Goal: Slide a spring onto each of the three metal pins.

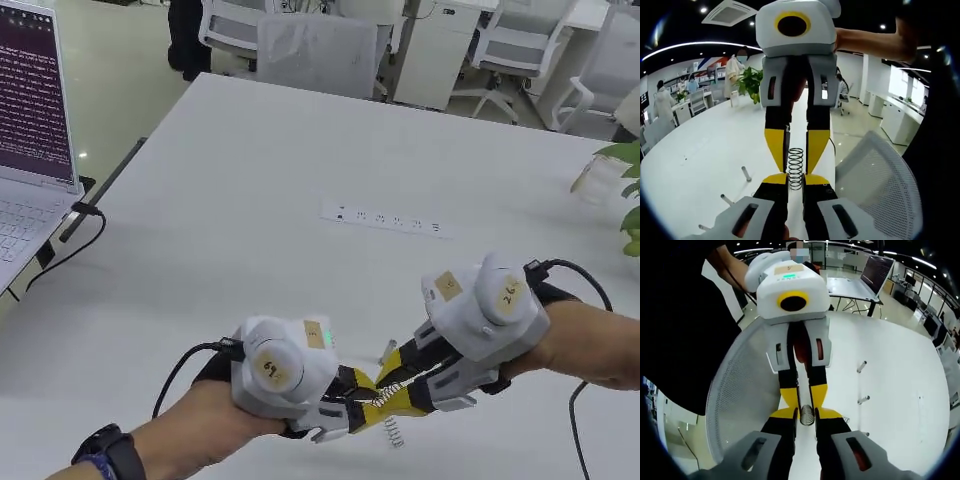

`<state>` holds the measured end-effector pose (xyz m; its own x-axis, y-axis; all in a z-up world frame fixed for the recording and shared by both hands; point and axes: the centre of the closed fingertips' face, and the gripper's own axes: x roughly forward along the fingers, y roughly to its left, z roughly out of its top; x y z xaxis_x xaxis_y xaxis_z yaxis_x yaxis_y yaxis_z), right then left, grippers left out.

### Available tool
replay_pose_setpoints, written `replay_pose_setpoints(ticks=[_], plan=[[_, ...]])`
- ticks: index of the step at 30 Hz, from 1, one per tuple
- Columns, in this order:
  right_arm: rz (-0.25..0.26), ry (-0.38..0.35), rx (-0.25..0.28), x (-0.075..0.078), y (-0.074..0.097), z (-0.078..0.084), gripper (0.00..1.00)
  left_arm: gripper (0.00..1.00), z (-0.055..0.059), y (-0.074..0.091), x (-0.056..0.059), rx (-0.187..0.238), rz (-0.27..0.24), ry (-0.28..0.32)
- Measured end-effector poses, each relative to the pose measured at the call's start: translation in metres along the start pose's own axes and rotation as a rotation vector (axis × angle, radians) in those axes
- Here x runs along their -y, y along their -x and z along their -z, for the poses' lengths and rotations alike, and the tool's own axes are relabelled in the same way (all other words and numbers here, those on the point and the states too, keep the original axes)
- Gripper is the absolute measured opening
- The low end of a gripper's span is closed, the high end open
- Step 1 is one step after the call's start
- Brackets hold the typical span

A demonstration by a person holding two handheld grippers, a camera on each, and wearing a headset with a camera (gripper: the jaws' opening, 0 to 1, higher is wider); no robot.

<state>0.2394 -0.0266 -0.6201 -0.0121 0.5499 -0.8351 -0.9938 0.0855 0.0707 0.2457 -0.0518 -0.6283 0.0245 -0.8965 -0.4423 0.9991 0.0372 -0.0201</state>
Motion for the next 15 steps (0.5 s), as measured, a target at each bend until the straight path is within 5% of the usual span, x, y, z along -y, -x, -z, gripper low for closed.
replay_pose_setpoints(ticks=[15], plan=[[-0.013, 0.037, -0.057, -0.0008, -0.0054, 0.0035, 0.09, 0.02, 0.0048, -0.0009, 0.0020, -0.014, 0.008, -0.004]])
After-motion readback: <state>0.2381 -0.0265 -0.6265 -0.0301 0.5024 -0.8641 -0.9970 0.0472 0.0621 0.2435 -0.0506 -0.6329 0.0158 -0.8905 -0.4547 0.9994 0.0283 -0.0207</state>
